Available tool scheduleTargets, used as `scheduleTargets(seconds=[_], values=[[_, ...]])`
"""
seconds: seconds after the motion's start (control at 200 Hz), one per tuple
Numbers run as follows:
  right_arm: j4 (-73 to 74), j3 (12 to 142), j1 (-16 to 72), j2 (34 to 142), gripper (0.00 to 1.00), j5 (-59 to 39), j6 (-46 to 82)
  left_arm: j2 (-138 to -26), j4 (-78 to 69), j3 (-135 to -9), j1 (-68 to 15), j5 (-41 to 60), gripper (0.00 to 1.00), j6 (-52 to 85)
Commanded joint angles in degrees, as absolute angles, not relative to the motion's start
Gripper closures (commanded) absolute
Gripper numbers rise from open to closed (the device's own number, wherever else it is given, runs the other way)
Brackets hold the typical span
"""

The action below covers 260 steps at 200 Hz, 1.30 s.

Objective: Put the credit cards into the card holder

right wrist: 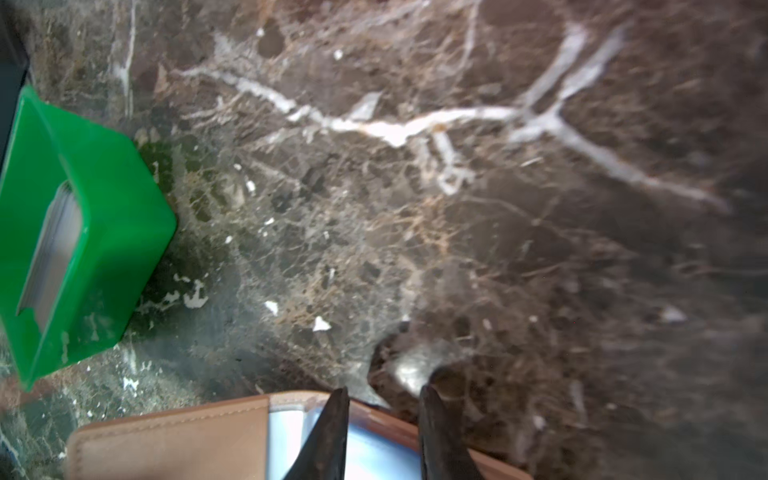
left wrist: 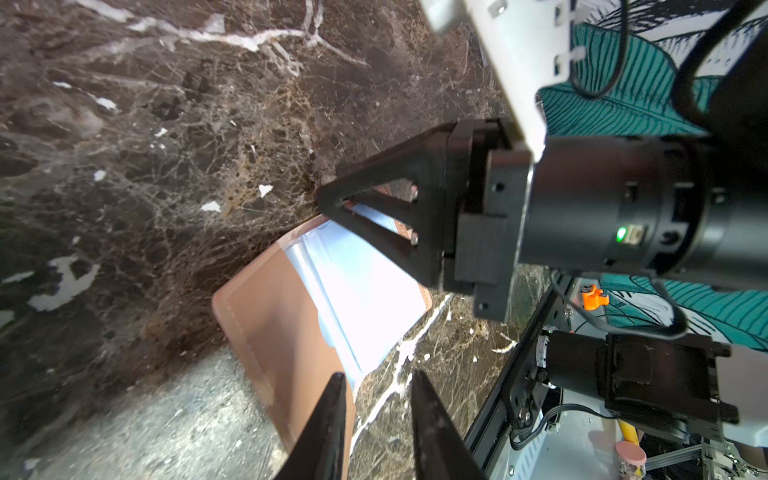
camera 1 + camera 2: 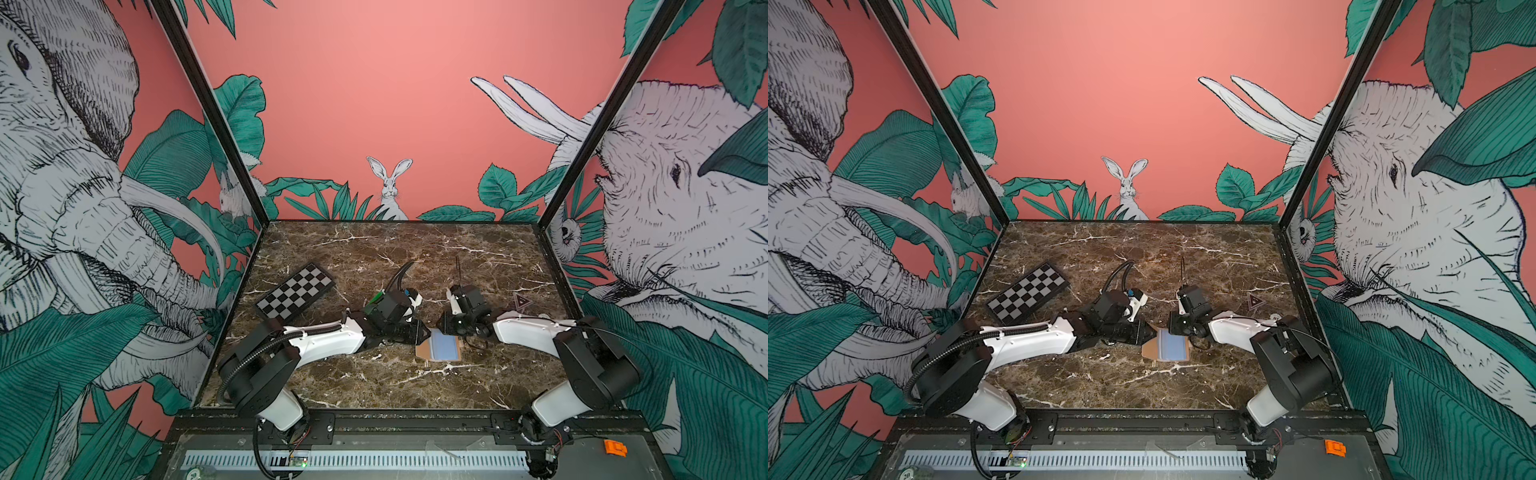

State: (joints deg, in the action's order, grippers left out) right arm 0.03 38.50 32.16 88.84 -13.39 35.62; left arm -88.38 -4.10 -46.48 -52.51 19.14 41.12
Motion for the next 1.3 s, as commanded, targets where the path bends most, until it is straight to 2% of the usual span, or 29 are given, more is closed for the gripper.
scheduleTargets(seconds=[0.0, 0.4, 0.705, 1.03, 1.295], values=[[0.96, 37.04, 33.73, 89.01, 0.72, -13.54, 37.13, -86.33, -2.95, -46.49, -51.91, 17.94, 0.71, 40.71], [1.13, 34.88, 38.01, 85.5, 0.72, -10.12, 41.44, -86.82, -3.95, -45.57, -51.43, 19.14, 0.71, 41.55], [-4.87, 36.1, 38.06, 76.47, 0.72, -6.87, 41.64, -88.9, -5.25, -45.37, -51.64, 20.87, 0.71, 42.88], [-8.24, 34.08, 38.36, 71.38, 0.72, -11.81, 41.18, -94.11, 1.54, -48.83, -53.61, 21.54, 0.72, 41.46], [-4.66, 32.67, 39.71, 76.36, 0.72, -16.96, 41.14, -96.83, 1.48, -48.51, -54.0, 21.0, 0.74, 41.29]])
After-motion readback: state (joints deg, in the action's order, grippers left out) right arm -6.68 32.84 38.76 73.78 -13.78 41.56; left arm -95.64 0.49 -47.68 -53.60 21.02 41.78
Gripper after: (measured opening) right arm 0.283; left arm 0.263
